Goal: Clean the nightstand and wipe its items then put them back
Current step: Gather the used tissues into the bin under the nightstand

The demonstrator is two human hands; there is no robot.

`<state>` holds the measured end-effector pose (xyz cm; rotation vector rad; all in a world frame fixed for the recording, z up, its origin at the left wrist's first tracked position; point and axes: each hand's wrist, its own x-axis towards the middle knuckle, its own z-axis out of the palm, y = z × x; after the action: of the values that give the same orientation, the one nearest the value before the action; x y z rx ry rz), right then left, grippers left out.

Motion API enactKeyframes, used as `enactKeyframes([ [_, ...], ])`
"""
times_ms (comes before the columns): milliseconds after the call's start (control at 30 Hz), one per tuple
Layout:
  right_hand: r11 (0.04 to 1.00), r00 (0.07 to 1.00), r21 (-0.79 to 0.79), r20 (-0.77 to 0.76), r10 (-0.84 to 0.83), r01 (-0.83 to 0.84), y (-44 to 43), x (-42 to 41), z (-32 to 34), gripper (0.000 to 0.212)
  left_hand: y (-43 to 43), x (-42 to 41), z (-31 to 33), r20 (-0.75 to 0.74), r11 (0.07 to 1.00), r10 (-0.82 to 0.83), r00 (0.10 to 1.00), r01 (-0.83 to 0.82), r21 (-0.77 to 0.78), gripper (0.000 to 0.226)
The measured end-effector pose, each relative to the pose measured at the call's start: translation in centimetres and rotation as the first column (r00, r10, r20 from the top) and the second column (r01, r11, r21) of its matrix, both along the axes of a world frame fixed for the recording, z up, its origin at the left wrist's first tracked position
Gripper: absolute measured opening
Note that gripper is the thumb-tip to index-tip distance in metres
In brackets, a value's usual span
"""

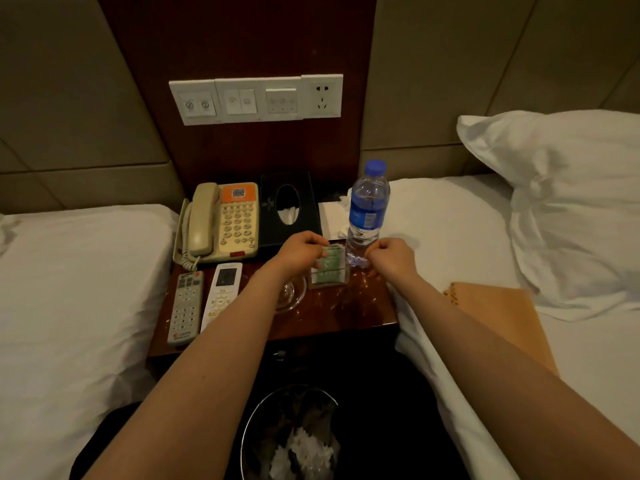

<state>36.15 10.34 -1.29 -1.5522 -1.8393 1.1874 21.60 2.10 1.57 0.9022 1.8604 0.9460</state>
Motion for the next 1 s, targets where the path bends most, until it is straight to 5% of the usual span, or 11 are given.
enactKeyframes([
  [67, 0.998, 0.999, 0.049, 0.025, -0.038, 0.037, 1.1, 0.3, 0.4, 0.016, 1.6, 0.5, -0.3, -0.027, 1.000, -0.003, 1.000, 0.003, 0.000, 0.026],
  [267, 0.993, 0.996, 0.113, -0.084, -0.016, 0.026, 3.2, -1.7, 0.4, 0.083, 5.4, 1.0, -0.8, -0.096, 1.000, -0.010, 0.995, 0.010, 0.000, 0.037],
  [567, 0.990, 0.979, 0.138, -0.206, 0.002, 0.027, 5.6, -2.8, 0.3, 0.072, 7.9, -0.6, -2.0, -0.203, 0.995, -0.046, 0.978, 0.063, 0.075, 0.046],
  [767, 1.000, 0.950, -0.016, -0.312, -0.018, 0.013, 8.5, -1.5, 0.4, 0.070, 10.4, -0.5, -3.9, -0.238, 1.000, 0.020, 0.971, -0.016, 0.018, 0.036],
  [1000, 0.996, 0.947, -0.079, -0.322, 0.009, -0.036, 9.9, -2.5, 1.1, 0.061, 13.3, -0.7, -4.0, -0.428, 0.991, -0.129, 0.895, 0.128, -0.032, 0.039],
])
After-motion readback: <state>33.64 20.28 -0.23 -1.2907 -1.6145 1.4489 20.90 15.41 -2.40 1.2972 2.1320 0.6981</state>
